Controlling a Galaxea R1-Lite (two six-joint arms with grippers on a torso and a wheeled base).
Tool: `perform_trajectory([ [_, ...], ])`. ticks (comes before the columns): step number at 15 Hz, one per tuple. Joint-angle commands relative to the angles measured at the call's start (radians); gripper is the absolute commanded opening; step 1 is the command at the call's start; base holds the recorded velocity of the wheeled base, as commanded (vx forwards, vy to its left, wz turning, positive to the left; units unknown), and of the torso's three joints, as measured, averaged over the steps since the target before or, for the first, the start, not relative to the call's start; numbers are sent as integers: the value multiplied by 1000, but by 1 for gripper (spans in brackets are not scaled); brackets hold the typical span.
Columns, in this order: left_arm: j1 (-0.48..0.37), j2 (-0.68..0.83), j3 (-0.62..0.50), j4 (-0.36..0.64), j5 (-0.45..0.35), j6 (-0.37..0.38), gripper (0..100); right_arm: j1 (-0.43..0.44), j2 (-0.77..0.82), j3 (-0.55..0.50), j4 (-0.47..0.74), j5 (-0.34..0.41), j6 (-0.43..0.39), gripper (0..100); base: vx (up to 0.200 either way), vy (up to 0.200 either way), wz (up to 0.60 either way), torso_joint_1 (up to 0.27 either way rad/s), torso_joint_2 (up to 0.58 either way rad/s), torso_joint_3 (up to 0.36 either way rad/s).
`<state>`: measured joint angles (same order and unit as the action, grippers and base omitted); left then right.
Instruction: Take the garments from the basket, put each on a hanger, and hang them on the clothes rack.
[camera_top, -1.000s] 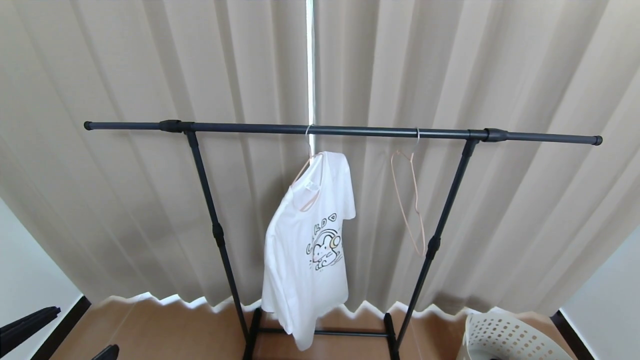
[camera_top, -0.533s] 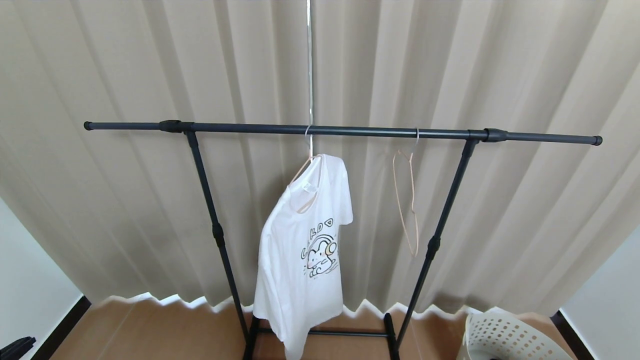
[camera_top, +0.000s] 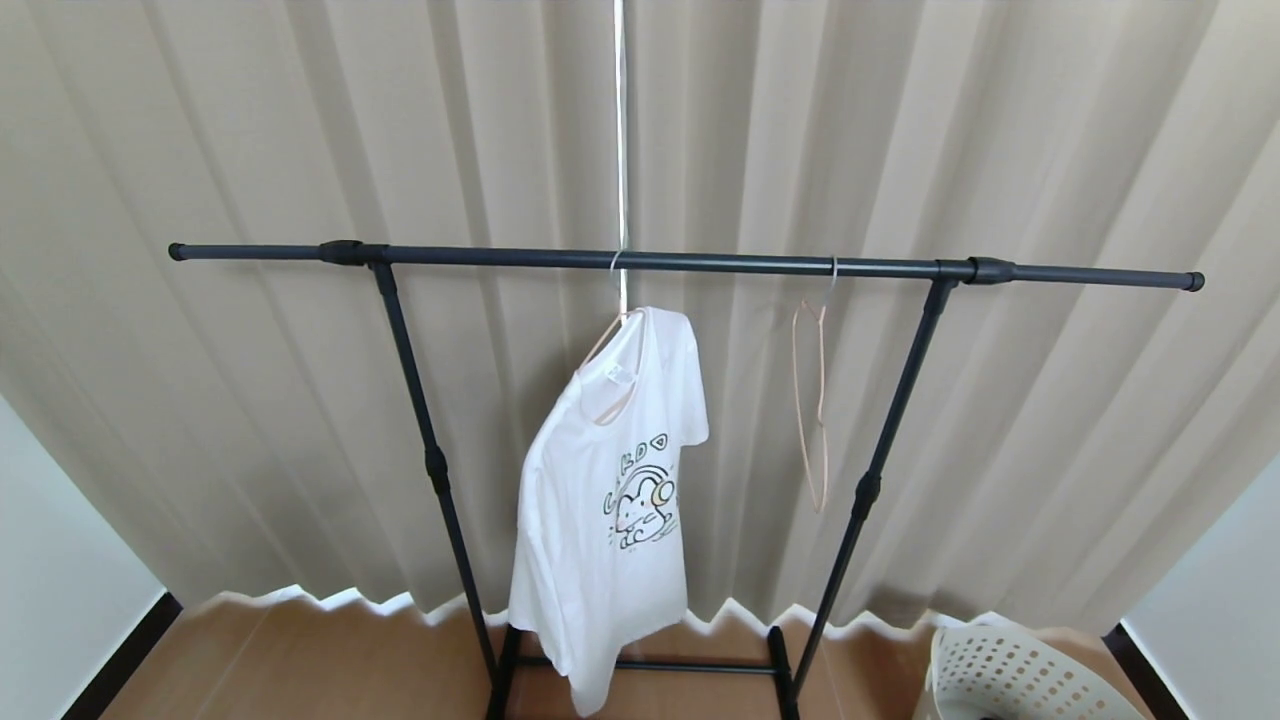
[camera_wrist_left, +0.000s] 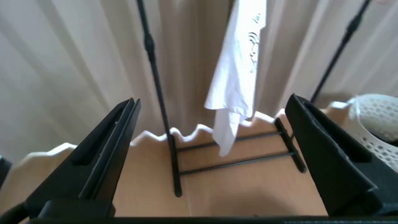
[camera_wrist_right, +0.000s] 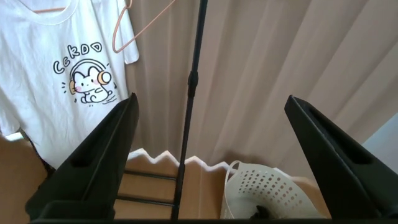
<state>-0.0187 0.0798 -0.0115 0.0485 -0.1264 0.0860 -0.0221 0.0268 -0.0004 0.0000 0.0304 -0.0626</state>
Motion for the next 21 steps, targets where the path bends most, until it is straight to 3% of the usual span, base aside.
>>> perform_trajectory([
  [1,14,-77,-4,4,19,-5,100,14,-27,0,0,-1,4,100,0,0,0,0,0,0],
  [2,14,-77,-2,-1,76,-34,100,18,-27,0,-3,-3,9,100,0,0,0,0,0,0],
  [7,14,-75,-2,-1,171,-81,100,18,-27,0,-3,-37,53,100,0,0,0,0,0,0],
  [13,13,-77,-5,-1,114,-84,100,18,-27,0,-2,0,41,100,0,0,0,0,0,0],
  [21,13,-77,-5,-1,113,-84,100,19,-27,0,-2,3,43,100,0,0,0,-42,92,55],
])
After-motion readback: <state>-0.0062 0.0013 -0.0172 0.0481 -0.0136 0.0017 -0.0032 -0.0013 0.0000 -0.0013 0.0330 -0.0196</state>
